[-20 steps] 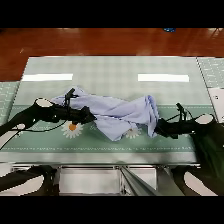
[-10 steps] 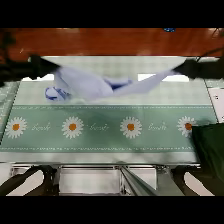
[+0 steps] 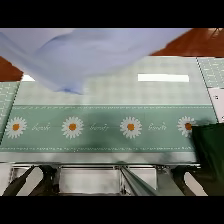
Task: Fold the shirts.
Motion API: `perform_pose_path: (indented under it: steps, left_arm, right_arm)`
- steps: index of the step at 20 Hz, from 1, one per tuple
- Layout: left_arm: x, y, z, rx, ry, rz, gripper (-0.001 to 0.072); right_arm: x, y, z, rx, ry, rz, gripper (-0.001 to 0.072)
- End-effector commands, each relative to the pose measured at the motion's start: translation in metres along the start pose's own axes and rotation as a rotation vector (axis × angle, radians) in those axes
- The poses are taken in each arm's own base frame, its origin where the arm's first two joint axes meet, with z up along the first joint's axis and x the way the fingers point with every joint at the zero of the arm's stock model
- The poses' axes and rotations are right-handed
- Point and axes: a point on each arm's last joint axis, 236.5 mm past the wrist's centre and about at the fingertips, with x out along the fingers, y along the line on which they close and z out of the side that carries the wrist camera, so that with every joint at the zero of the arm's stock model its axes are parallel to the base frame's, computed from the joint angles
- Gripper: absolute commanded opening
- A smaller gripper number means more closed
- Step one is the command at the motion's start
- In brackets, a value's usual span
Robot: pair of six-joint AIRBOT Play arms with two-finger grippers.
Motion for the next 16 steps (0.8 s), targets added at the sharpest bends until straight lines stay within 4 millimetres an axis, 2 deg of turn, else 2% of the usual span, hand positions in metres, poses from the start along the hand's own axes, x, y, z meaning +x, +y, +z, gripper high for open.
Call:
perform_pose_path:
  steps: [1, 3, 6, 8, 10, 13, 15, 16]
  left_arm:
    - [-0.041, -0.021, 0.018, 0.176, -0.073, 0.183, 0.0015]
    - [-0.060, -0.024, 0.014, 0.255, -0.063, 0.275, 0.0015]
    - [-0.113, -0.021, 0.013, 0.363, -0.070, 0.433, 0.0015]
    - [-0.152, -0.015, 0.013, 0.373, -0.087, 0.493, 0.0015]
    - [-0.170, -0.008, 0.002, 0.344, -0.053, 0.489, 0.0015]
    - [-0.151, 0.016, -0.049, 0.289, 0.155, 0.495, 0.0015]
    - [-0.126, 0.046, -0.089, 0.249, 0.282, 0.576, 0.0015]
    - [-0.107, 0.062, -0.111, 0.222, 0.338, 0.609, 0.0015]
  right_arm:
    - [-0.073, 0.005, 0.008, -0.061, -0.063, -0.101, 0.0021]
    - [-0.102, 0.006, -0.005, -0.066, -0.040, -0.145, 0.0022]
    - [-0.135, -0.005, -0.027, -0.048, 0.010, -0.240, 0.0021]
    - [-0.145, -0.009, -0.046, -0.023, 0.077, -0.269, 0.0022]
    - [-0.141, -0.011, -0.066, 0.000, 0.158, -0.269, 0.0022]
    - [-0.113, -0.023, -0.105, 0.042, 0.306, -0.268, 0.0022]
    - [-0.084, -0.033, -0.147, 0.079, 0.440, -0.256, 0.0022]
    - [-0.064, -0.039, -0.169, 0.101, 0.492, -0.244, 0.0022]
